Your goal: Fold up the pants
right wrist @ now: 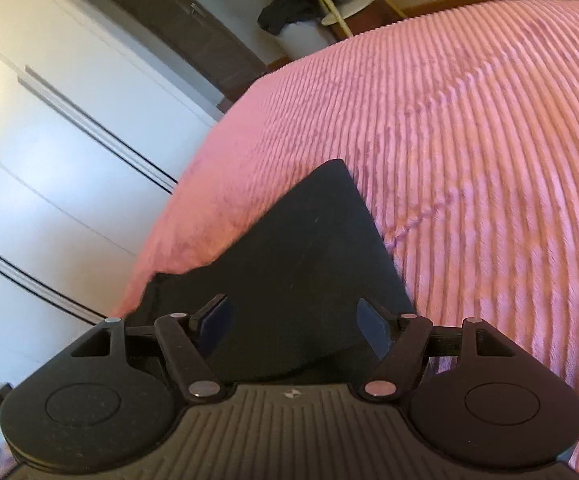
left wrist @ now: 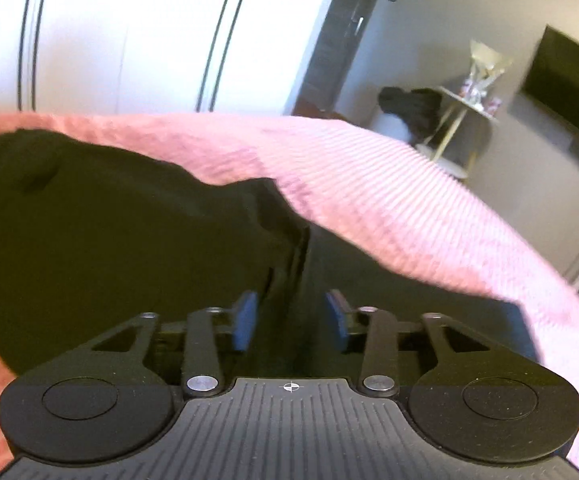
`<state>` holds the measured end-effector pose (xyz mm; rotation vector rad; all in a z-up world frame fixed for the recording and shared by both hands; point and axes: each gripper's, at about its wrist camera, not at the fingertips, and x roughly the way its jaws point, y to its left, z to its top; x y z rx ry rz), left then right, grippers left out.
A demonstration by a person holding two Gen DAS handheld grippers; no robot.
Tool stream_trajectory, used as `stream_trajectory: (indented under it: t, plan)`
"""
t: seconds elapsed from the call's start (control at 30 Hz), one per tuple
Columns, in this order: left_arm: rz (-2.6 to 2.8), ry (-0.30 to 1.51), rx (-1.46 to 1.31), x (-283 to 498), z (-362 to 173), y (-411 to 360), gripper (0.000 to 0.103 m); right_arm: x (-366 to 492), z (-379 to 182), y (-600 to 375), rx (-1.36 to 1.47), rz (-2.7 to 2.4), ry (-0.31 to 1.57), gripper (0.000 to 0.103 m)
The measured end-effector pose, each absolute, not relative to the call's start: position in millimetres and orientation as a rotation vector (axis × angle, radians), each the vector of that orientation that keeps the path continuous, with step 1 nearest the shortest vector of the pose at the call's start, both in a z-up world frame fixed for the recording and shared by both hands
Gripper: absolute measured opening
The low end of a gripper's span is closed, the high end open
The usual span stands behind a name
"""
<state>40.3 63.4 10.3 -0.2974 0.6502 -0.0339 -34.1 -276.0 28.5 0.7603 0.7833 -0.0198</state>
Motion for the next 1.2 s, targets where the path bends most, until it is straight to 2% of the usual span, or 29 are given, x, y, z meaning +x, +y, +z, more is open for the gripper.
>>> stream_trajectory:
  t: [0.03,0.07,0.1,0.13,0.23,0.33,0.87,0.97,1.03,1.1,1.17,1.2]
  plan:
    - [-0.049,0.658,-0.322,39,8,63,0.062,-28,25,-271,0.734,-0.022,0.793,0.064]
    - [-0.071,0.670,-0.365,38,6,61,0.062,-22,22,-265,0.703,-0.026,0.800,0.055]
    - [-0.082,0.679,-0.388,37,5,59,0.062,-16,19,-258,0.665,-0.035,0.806,0.040]
    - [-0.080,0.683,-0.391,36,5,57,0.062,-10,15,-253,0.630,-0.040,0.811,0.035]
    - [-0.081,0.697,-0.319,39,2,45,0.062,5,-6,-243,0.576,-0.038,0.860,0.035]
    - [-0.072,0.727,-0.260,41,-6,39,0.062,16,-20,-250,0.613,-0.083,0.886,0.025]
    - [-0.038,0.755,-0.242,48,-15,40,0.065,20,-23,-229,0.460,-0.104,0.884,0.028]
    - [-0.041,0.700,-0.349,40,-9,52,0.065,18,-20,-226,0.443,-0.098,0.880,0.032]
    - [-0.046,0.667,-0.412,34,-6,60,0.074,13,-18,-230,0.483,-0.082,0.872,0.038]
    - [-0.064,0.664,-0.459,29,-3,67,0.075,2,-12,-238,0.575,-0.076,0.882,0.039]
    - [-0.100,0.659,-0.518,23,-1,72,0.075,-15,-8,-246,0.708,-0.057,0.874,0.047]
    - [-0.115,0.654,-0.536,20,0,72,0.075,-22,-8,-249,0.763,-0.044,0.872,0.055]
